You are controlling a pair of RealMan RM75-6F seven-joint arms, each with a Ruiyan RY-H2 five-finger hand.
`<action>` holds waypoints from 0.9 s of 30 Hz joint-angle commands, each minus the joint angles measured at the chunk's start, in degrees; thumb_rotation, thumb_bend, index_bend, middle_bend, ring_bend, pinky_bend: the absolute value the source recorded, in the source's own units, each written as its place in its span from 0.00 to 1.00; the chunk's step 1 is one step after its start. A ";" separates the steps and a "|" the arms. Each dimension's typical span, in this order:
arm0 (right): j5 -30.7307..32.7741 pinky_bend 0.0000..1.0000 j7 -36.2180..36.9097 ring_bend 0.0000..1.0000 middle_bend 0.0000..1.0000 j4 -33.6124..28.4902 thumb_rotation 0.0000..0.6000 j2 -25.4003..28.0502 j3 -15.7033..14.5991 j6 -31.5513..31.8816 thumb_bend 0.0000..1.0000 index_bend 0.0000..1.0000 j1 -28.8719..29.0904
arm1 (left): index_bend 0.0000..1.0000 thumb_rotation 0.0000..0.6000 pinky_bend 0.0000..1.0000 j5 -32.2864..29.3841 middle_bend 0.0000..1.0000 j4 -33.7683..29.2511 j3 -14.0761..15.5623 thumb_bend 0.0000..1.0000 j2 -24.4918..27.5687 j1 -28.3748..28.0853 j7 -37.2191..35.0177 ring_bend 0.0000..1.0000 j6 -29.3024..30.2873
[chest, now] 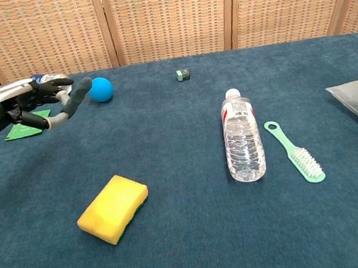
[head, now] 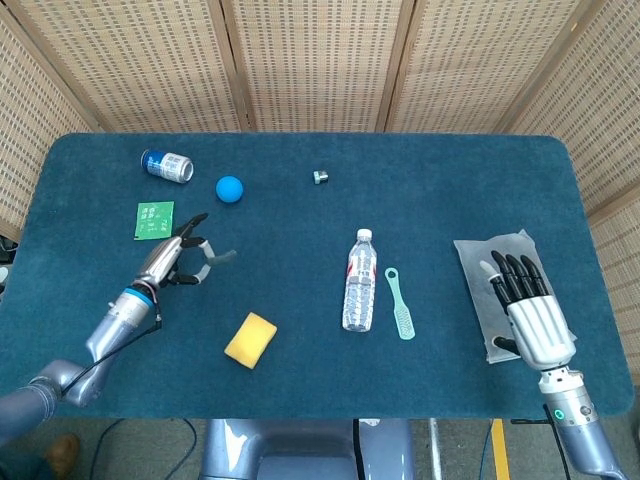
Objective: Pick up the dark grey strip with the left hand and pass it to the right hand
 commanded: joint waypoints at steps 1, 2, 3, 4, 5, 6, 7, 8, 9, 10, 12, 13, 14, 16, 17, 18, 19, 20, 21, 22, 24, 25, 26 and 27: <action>-1.77 0.00 4.48 0.00 0.00 -1.38 1.00 1.92 2.00 -2.76 0.00 0.07 4.05 | 0.78 1.00 0.00 2.30 0.00 -8.04 -1.19 0.49 1.36 -1.85 -2.92 0.00 1.88; -2.06 0.00 5.12 0.00 0.00 -1.10 1.00 2.00 2.39 -3.16 0.00 0.08 4.86 | 0.78 1.00 0.00 2.01 0.00 -8.77 -1.46 0.49 1.05 -2.14 -2.29 0.00 1.86; -2.84 0.00 6.50 0.00 0.00 -0.86 1.00 2.01 3.05 -3.74 0.00 0.10 6.32 | 0.78 1.00 0.00 1.79 0.00 -9.98 -1.96 0.49 0.20 -2.78 -1.41 0.00 1.88; -3.36 0.00 7.72 0.00 0.00 -0.81 1.00 2.11 3.31 -4.23 0.00 0.11 7.27 | 0.78 1.00 0.00 1.47 0.00 -10.63 -2.25 0.49 -0.38 -3.18 -0.70 0.00 1.75; -3.97 0.00 9.12 0.00 0.00 -0.81 1.00 2.22 3.60 -4.65 0.00 0.13 8.26 | 0.78 1.00 0.00 1.09 0.00 -11.16 -2.53 0.49 -1.07 -3.59 0.03 0.00 1.56; -4.37 0.00 10.21 0.00 0.00 -0.68 1.00 2.32 3.78 -4.96 0.00 0.13 9.01 | 0.78 1.00 0.00 0.62 0.00 -11.45 -2.78 0.49 -1.65 -3.89 0.78 0.00 1.37; -5.05 0.00 11.53 0.00 0.00 -0.73 1.00 2.40 4.10 -5.35 0.00 0.14 10.15 | 0.78 1.00 0.00 0.11 0.00 -11.79 -3.14 0.49 -2.60 -4.46 1.81 0.00 1.06; -5.66 0.00 12.47 0.00 0.01 -0.85 1.00 2.46 4.43 -5.72 0.00 0.15 11.18 | 0.78 1.00 0.00 -0.32 0.00 -11.99 -3.47 0.49 -3.50 -5.03 2.62 0.00 0.71; -5.79 0.00 12.90 0.00 0.01 -0.82 1.00 2.54 4.52 -6.02 0.00 0.16 11.65 | 0.79 1.00 0.00 -0.71 0.00 -12.01 -3.65 0.49 -3.95 -5.25 3.12 0.00 0.52; -5.95 0.00 13.24 0.00 0.02 -0.87 1.00 2.62 4.61 -6.32 0.00 0.17 12.13 | 0.79 1.00 0.00 -1.04 0.00 -12.12 -3.82 0.49 -4.36 -5.50 3.50 0.00 0.30; -6.52 0.00 13.99 0.00 0.04 -1.61 1.00 3.09 5.05 -7.92 0.01 0.21 14.15 | 0.79 1.00 0.00 -2.06 0.00 -12.81 -4.40 0.49 -5.84 -6.57 4.69 0.00 -0.71; -6.85 0.00 14.18 0.00 0.04 -2.10 1.00 3.30 5.36 -8.98 0.02 0.23 15.37 | 0.79 1.00 0.00 -2.69 0.00 -13.43 -4.86 0.49 -6.68 -7.16 4.98 0.00 -1.24; -6.85 0.00 14.51 0.00 0.05 -2.53 1.00 3.51 5.54 -9.85 0.03 0.25 16.24 | 0.79 1.00 0.00 -3.47 0.00 -13.97 -5.32 0.49 -7.21 -7.54 5.23 0.00 -1.72; -6.51 0.00 15.17 0.00 0.06 -3.49 1.00 3.84 5.90 -11.57 0.06 0.28 17.91 | 0.79 1.00 0.00 -5.09 0.00 -15.36 -6.21 0.49 -7.81 -8.42 5.86 0.00 -3.02; -6.22 0.00 15.29 0.00 0.07 -3.87 1.00 3.91 6.11 -12.31 0.08 0.29 18.61 | 0.79 1.00 0.00 -5.69 0.00 -15.72 -6.57 0.49 -8.06 -8.81 6.46 0.00 -3.45; -5.88 0.00 15.27 0.00 0.07 -4.18 1.00 3.97 6.28 -12.89 0.10 0.30 19.14 | 0.79 1.00 0.00 -6.32 0.00 -15.92 -6.91 0.49 -8.33 -9.12 7.16 0.00 -3.72; -5.61 0.00 15.20 0.00 0.08 -4.50 1.00 3.94 6.50 -13.44 0.13 0.31 19.74 | 0.79 1.00 0.00 -6.97 0.00 -16.12 -7.29 0.50 -8.68 -9.47 7.82 0.00 -4.00; -5.42 0.00 15.09 0.00 0.08 -4.71 1.00 3.88 6.66 -13.80 0.16 0.33 20.15 | 0.79 1.00 0.00 -7.44 0.00 -16.29 -7.57 0.50 -8.94 -9.71 8.19 0.00 -4.20; -5.19 0.00 14.73 0.00 0.09 -5.25 1.00 3.67 7.04 -14.58 0.17 0.34 21.13 | 0.79 1.00 0.00 -8.44 0.00 -16.75 -8.26 0.50 -9.52 -10.32 8.76 0.00 -4.76; -4.83 0.00 14.23 0.00 0.10 -5.54 1.00 3.47 7.29 -15.21 0.19 0.35 21.78 | 0.79 1.00 0.00 -9.25 0.00 -16.82 -8.76 0.50 -9.93 -10.78 9.40 0.00 -5.15; -4.40 0.00 12.92 0.00 0.10 -6.21 1.00 3.17 7.50 -16.29 0.21 0.36 22.81 | 0.79 1.00 0.00 -10.44 0.00 -16.96 -9.43 0.50 -10.60 -11.54 11.00 0.00 -5.60; -4.13 0.00 12.25 0.00 0.11 -6.46 1.00 3.06 7.54 -16.65 0.22 0.36 23.15 | 0.79 1.00 0.00 -11.04 0.00 -17.06 -9.68 0.50 -10.83 -11.78 11.68 0.00 -5.75; -3.98 0.00 11.52 0.00 0.11 -6.68 1.00 2.90 7.58 -17.02 0.22 0.37 23.55 | 0.79 1.00 0.00 -11.57 0.00 -17.18 -9.93 0.50 -11.05 -12.04 12.37 0.00 -5.88; -3.93 0.00 10.54 0.00 0.11 -6.89 1.00 2.61 7.65 -17.54 0.22 0.37 24.11 | 0.79 1.00 0.00 -11.97 0.00 -17.07 -10.18 0.50 -11.36 -12.45 13.58 0.00 -5.89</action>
